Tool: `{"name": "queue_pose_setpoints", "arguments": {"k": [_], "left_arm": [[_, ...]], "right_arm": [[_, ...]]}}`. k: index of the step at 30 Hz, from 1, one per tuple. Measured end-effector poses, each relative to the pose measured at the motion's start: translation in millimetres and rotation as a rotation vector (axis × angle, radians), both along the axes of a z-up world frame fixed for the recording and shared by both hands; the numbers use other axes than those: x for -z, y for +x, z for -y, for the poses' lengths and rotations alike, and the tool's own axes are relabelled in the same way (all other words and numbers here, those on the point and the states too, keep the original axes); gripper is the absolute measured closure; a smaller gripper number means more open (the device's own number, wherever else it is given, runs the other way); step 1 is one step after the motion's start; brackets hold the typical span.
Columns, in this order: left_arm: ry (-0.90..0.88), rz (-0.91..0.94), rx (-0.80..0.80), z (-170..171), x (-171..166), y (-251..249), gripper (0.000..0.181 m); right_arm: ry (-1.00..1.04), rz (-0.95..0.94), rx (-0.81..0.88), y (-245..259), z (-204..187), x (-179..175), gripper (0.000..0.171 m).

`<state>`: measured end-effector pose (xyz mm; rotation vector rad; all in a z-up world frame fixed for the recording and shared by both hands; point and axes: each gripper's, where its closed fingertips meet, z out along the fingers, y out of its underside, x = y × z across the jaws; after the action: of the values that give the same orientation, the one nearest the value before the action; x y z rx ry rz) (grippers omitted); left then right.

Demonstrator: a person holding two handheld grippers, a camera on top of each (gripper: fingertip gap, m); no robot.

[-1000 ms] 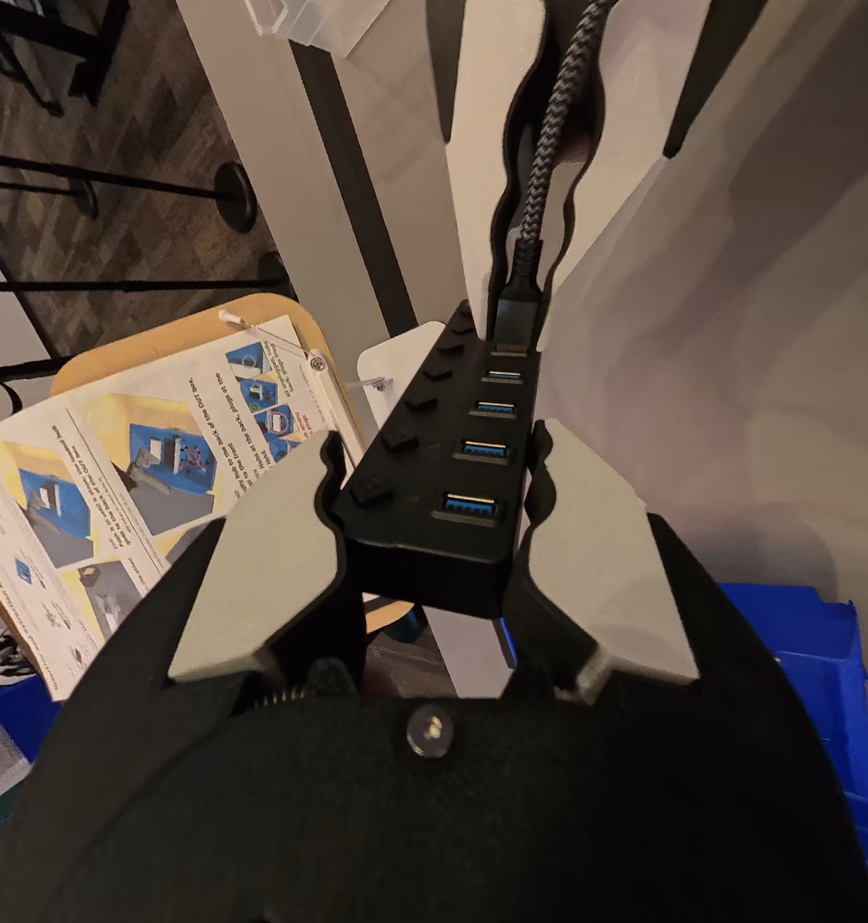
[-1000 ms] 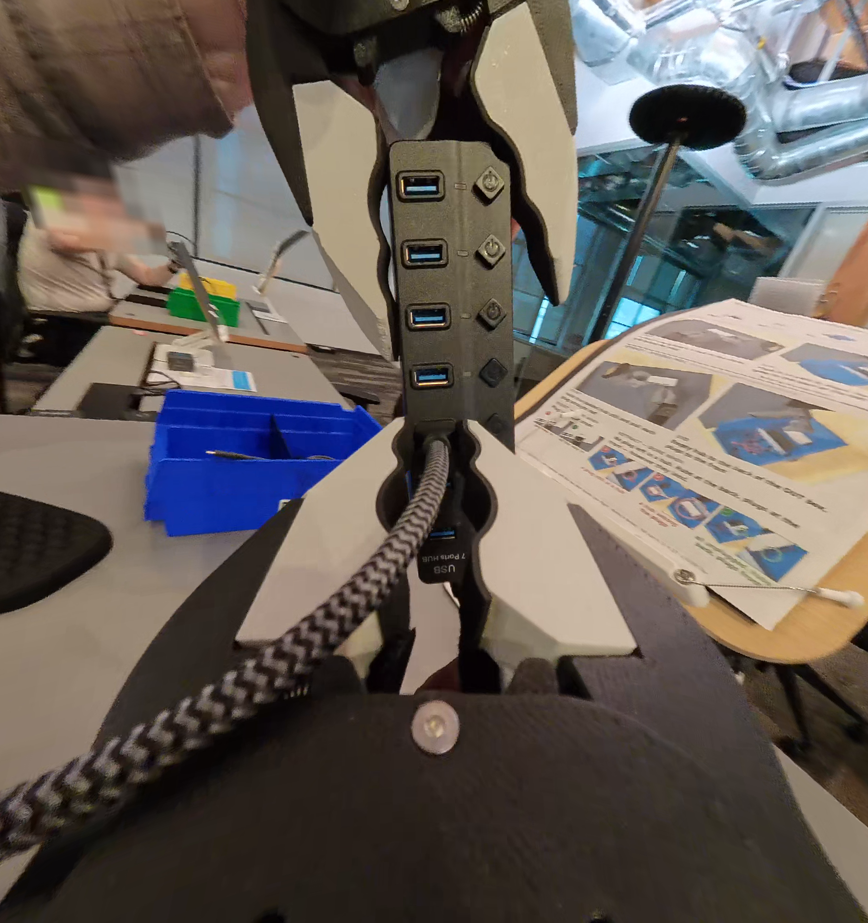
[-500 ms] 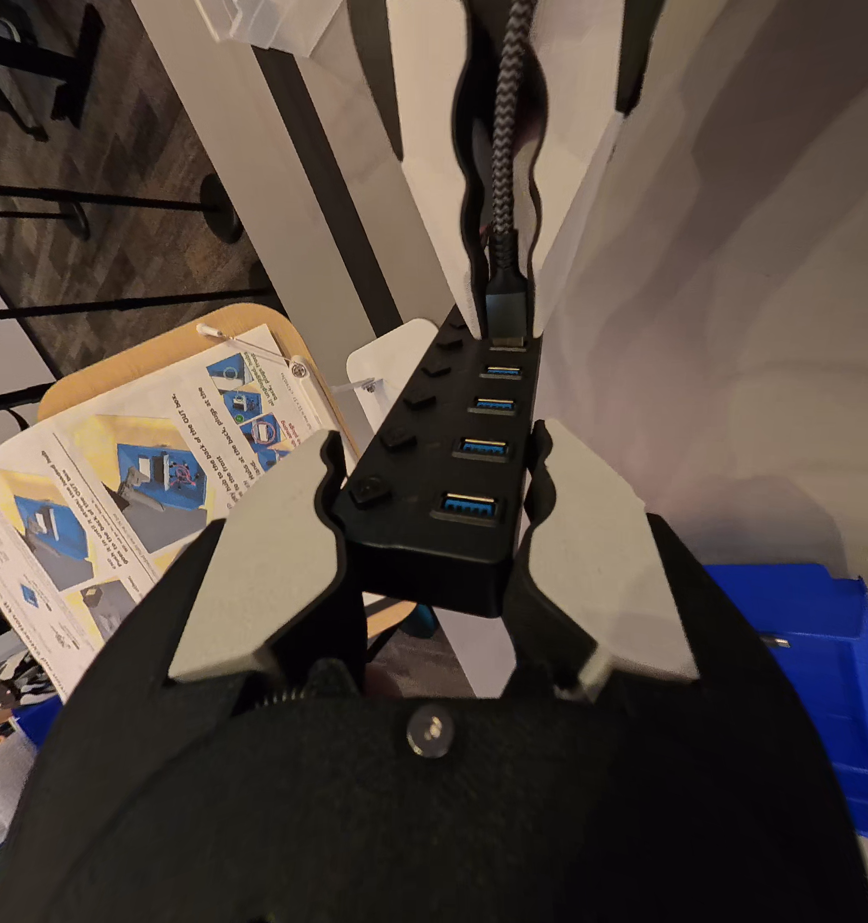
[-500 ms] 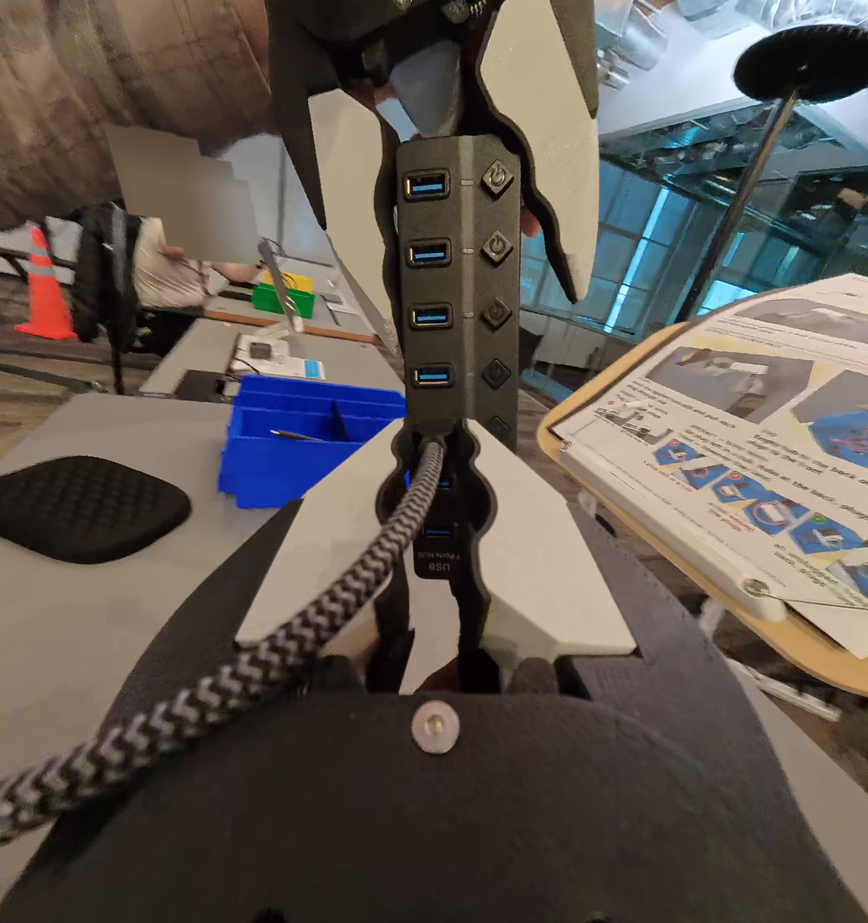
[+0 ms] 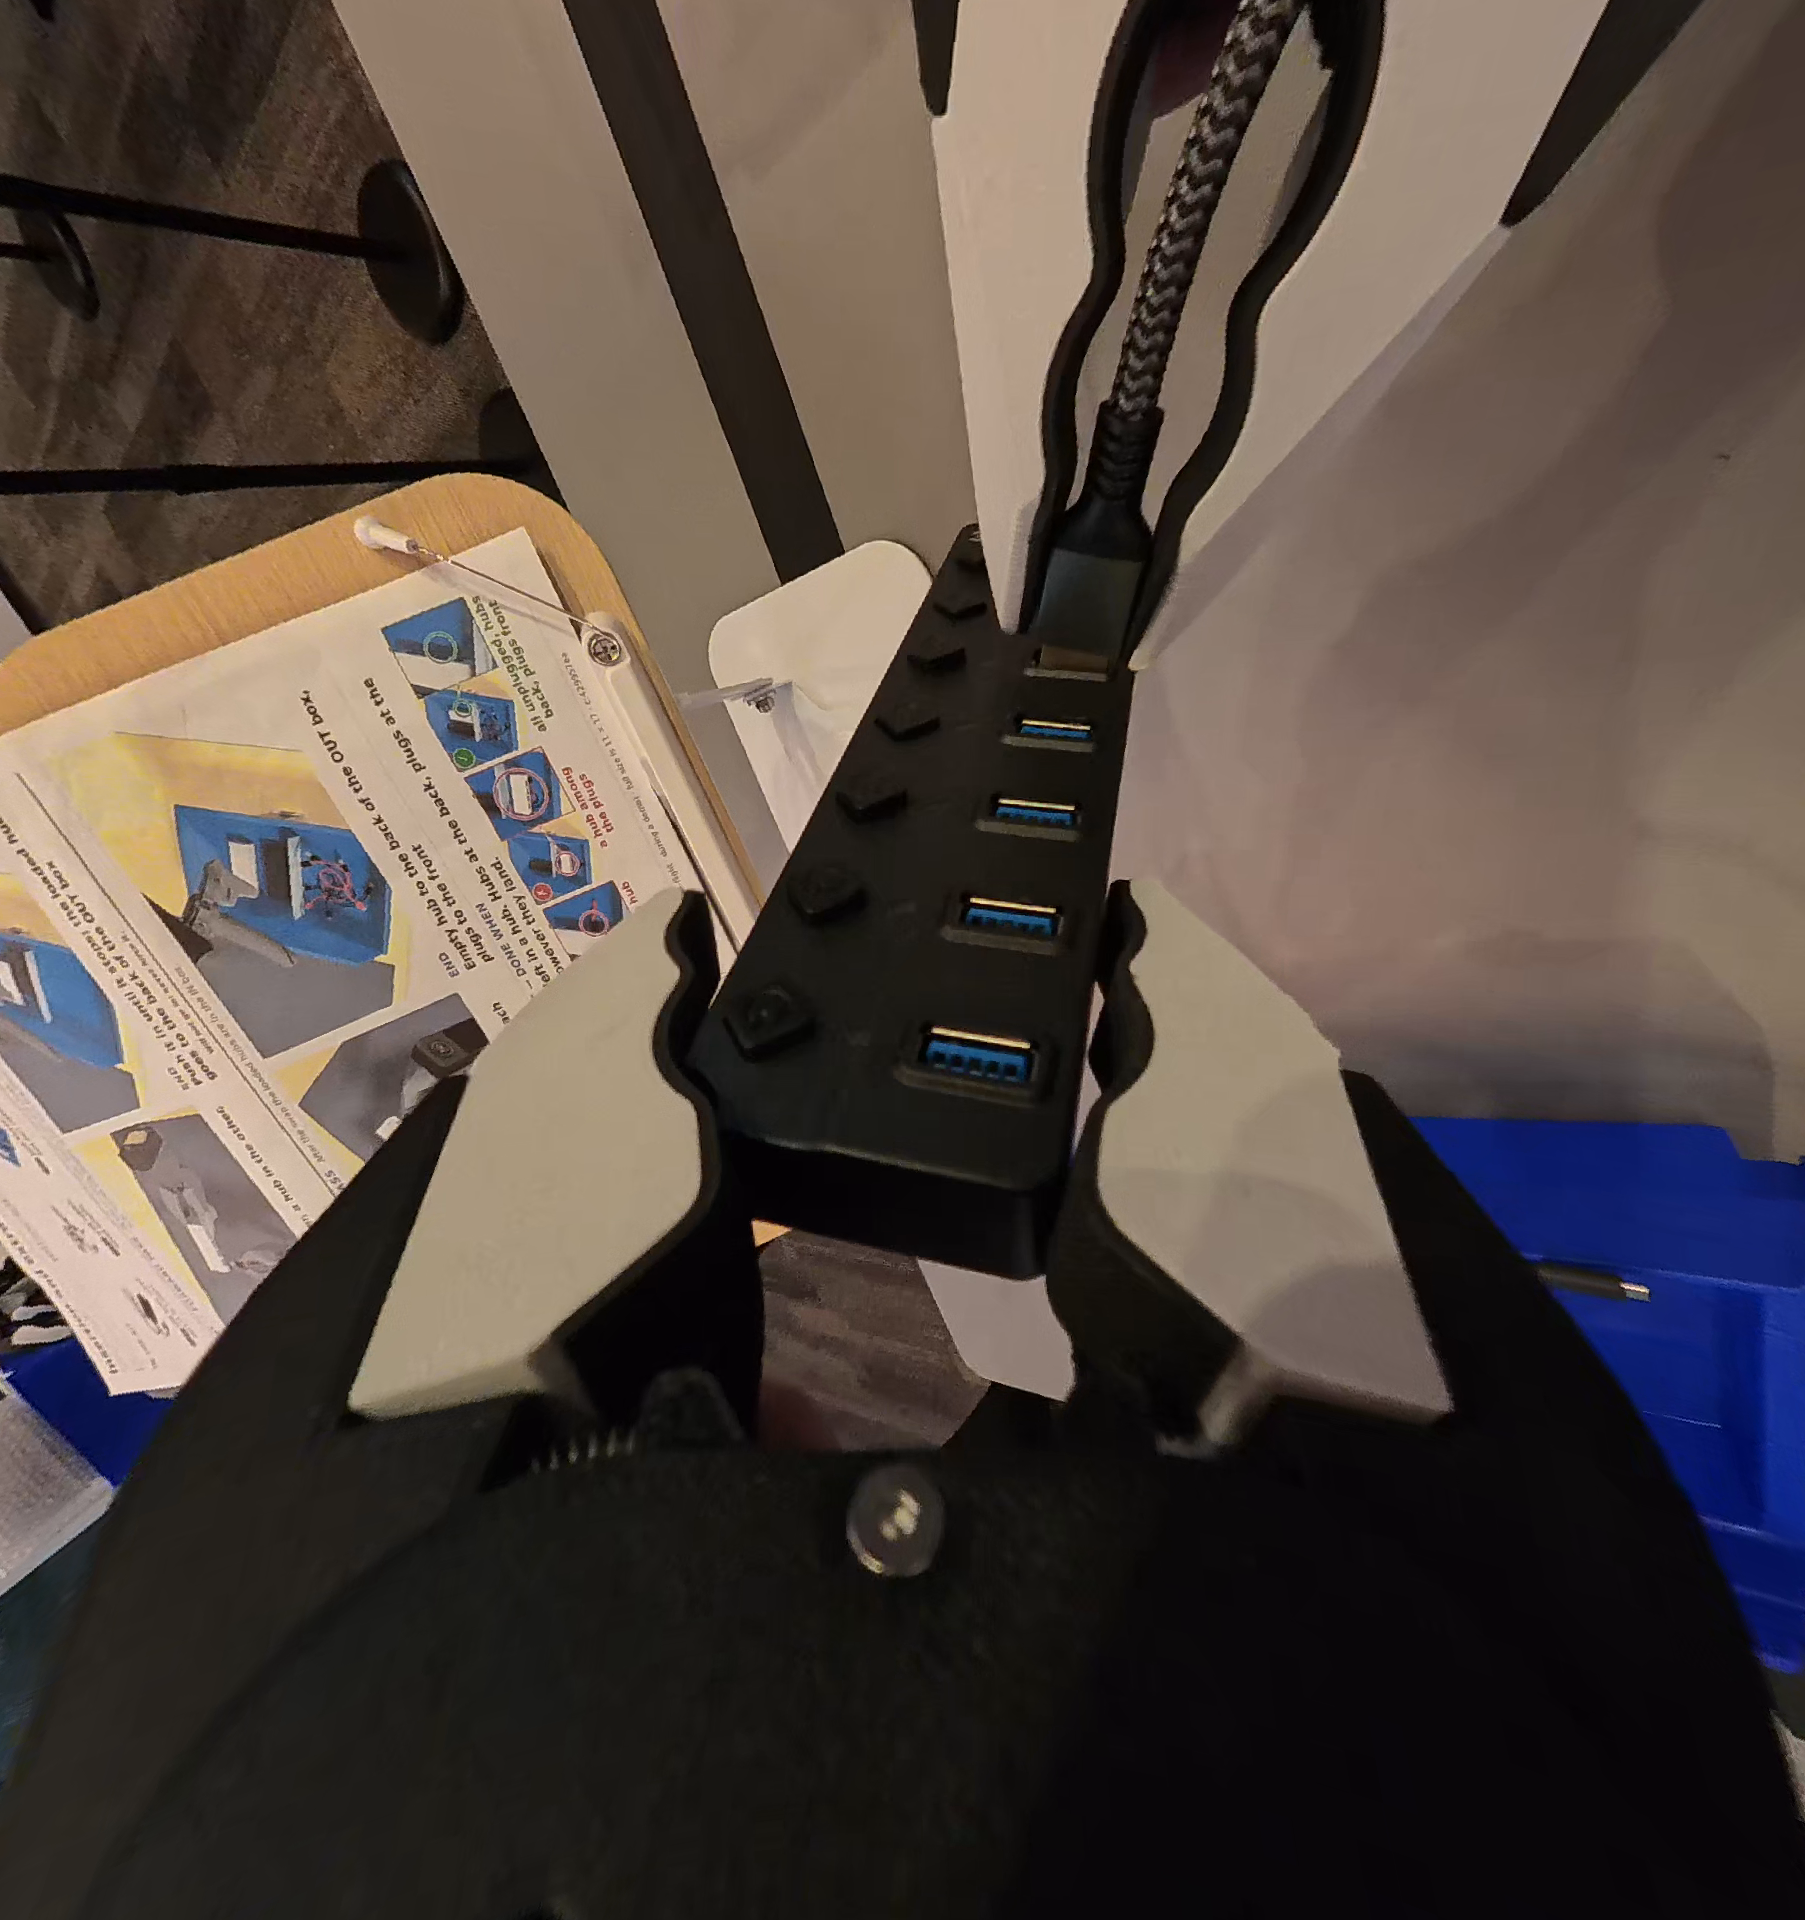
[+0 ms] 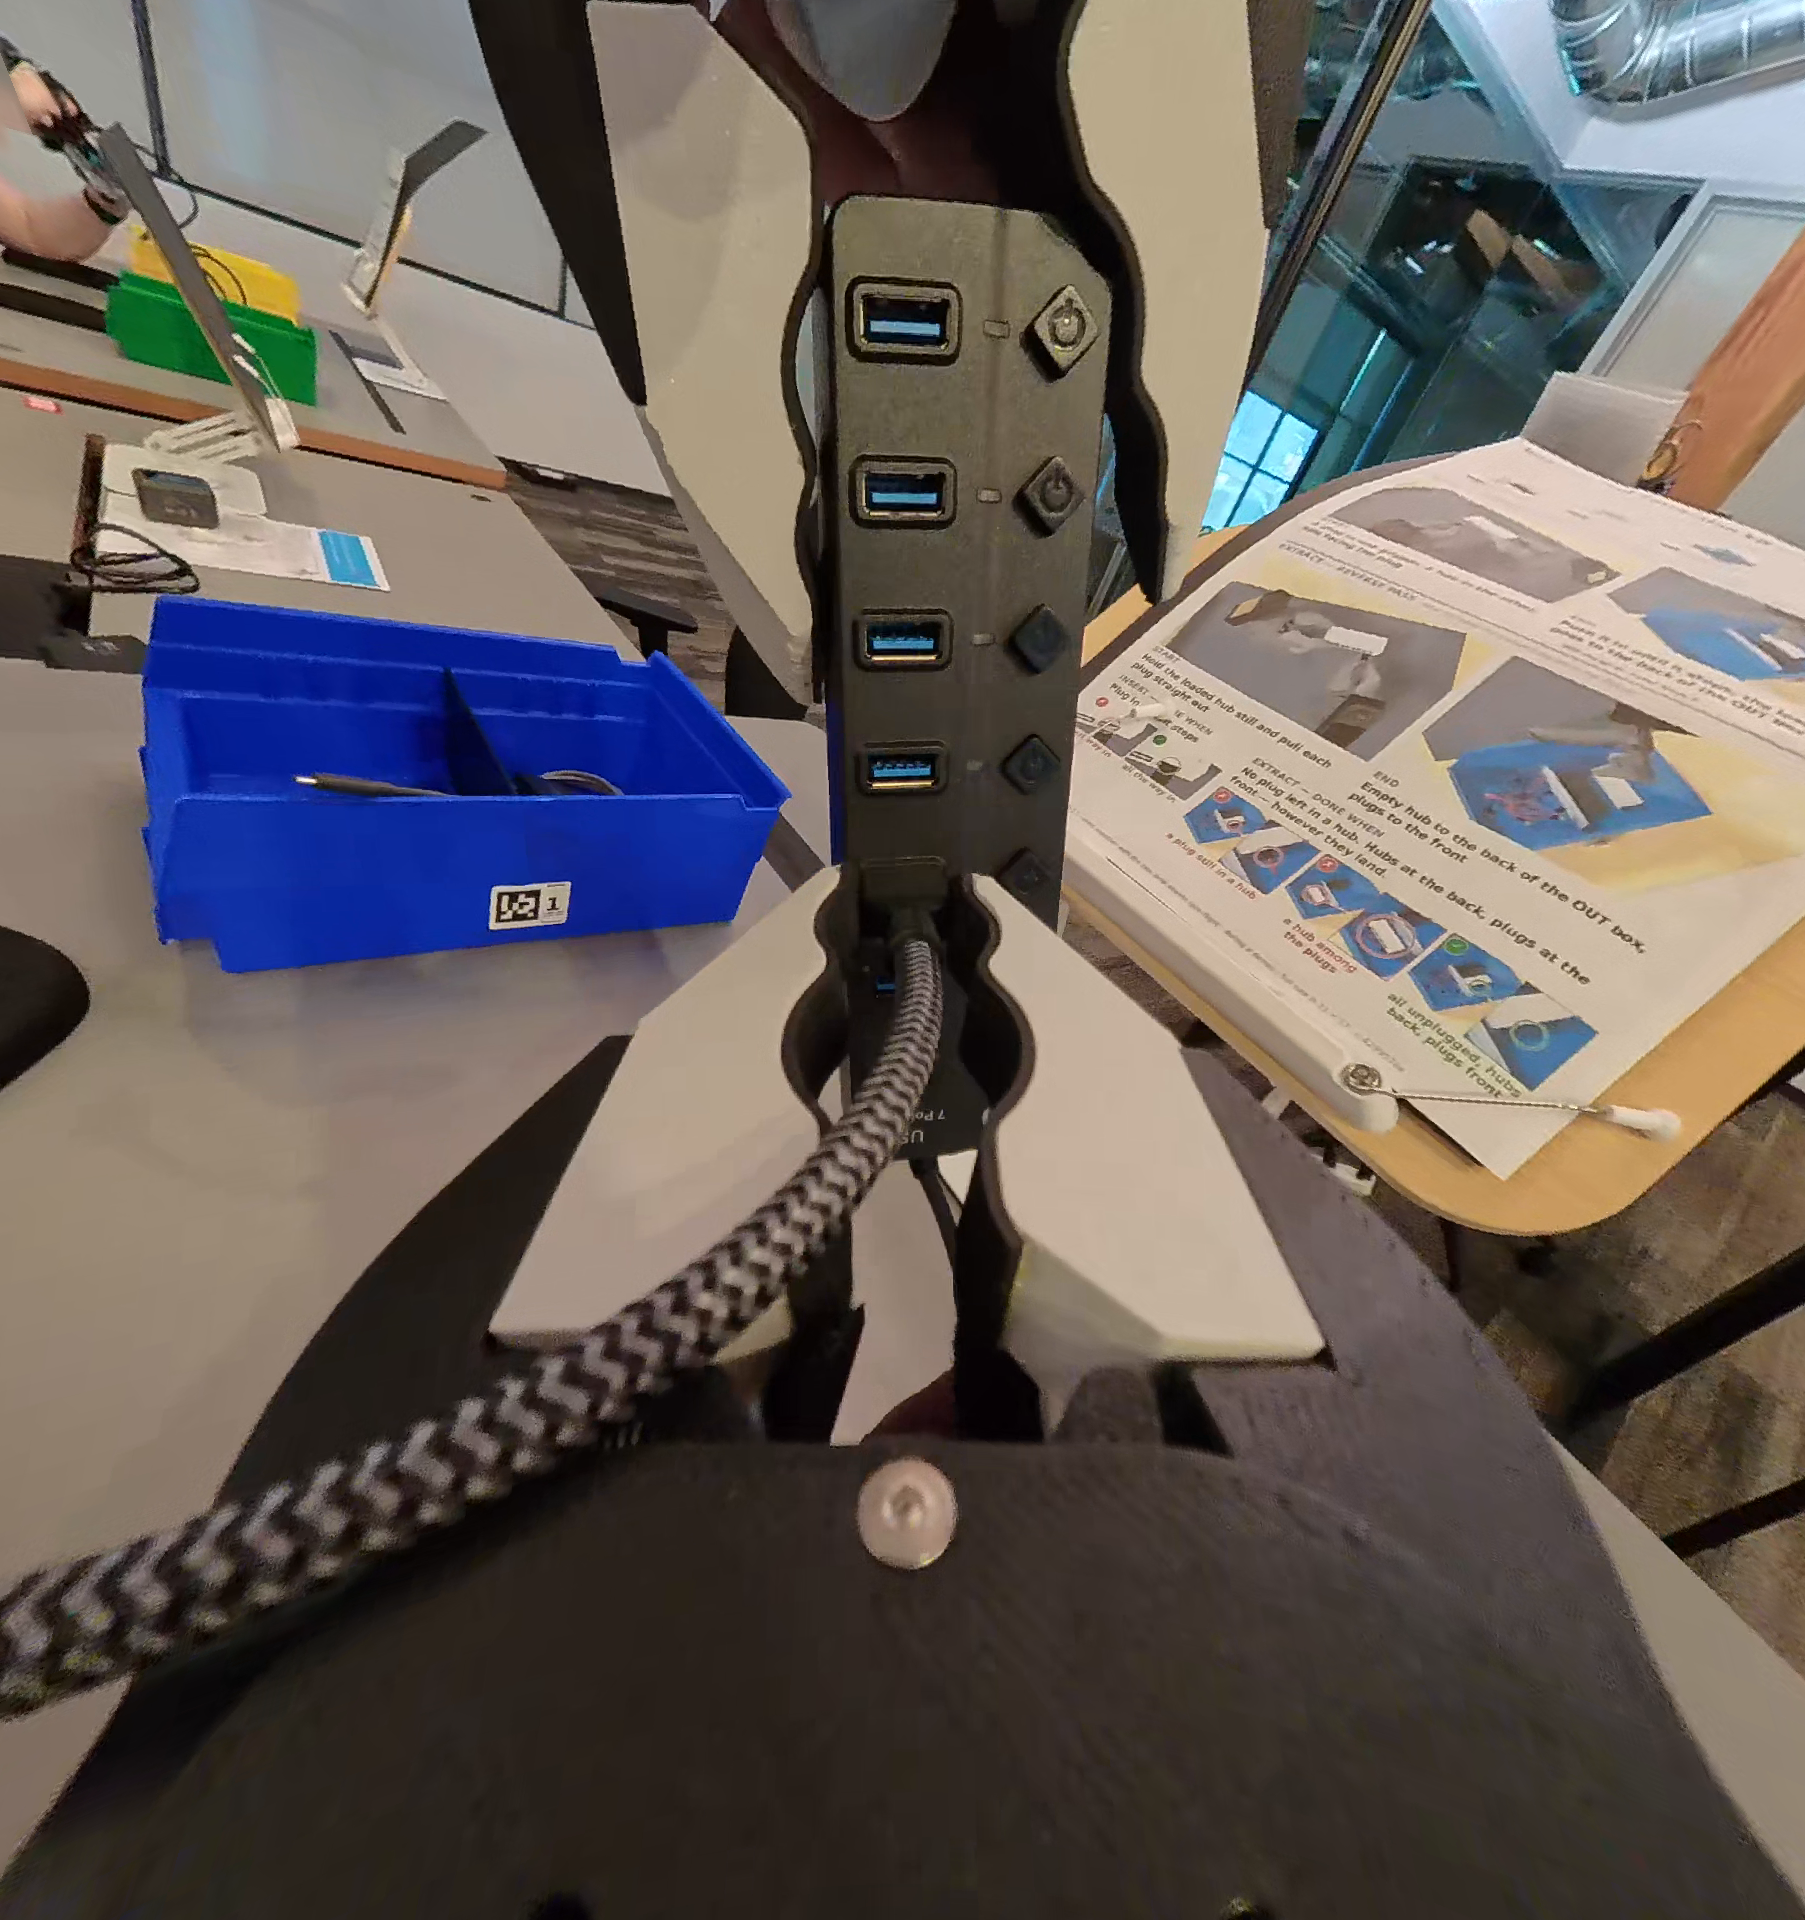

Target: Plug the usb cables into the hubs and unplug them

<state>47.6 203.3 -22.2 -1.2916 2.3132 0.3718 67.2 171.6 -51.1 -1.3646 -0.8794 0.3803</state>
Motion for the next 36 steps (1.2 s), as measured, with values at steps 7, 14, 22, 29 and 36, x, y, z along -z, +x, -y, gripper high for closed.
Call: {"name": "queue_pose_setpoints", "arguments": {"k": [7, 14, 22, 29, 36], "left_arm": [[-0.008, 0.003, 0.047, 7.3, -1.4, -1.4, 0.109], [0.053, -0.050, 0.098, 9.8, 4.3, 5.3, 0.109], [0.028, -0.018, 0.006, -8.0, 1.6, -0.1, 0.110], [0.039, -0.017, 0.087, 9.7, 6.0, 3.1, 0.110], [0.062, 0.051, 0.009, -5.6, -2.4, 1.8, 0.110]], "right_arm": [[-0.023, -0.056, -0.139, -1.9, 10.5, -2.8, 0.158], [-0.056, -0.084, -0.228, 3.9, 11.8, 4.9, 0.158], [0.065, 0.030, 0.042, 3.3, -5.0, 0.9, 0.158], [-0.090, -0.065, -0.244, 5.5, 13.1, 5.1, 0.158], [0.066, 0.033, 0.036, 8.1, -3.6, -4.6, 0.158]]}}
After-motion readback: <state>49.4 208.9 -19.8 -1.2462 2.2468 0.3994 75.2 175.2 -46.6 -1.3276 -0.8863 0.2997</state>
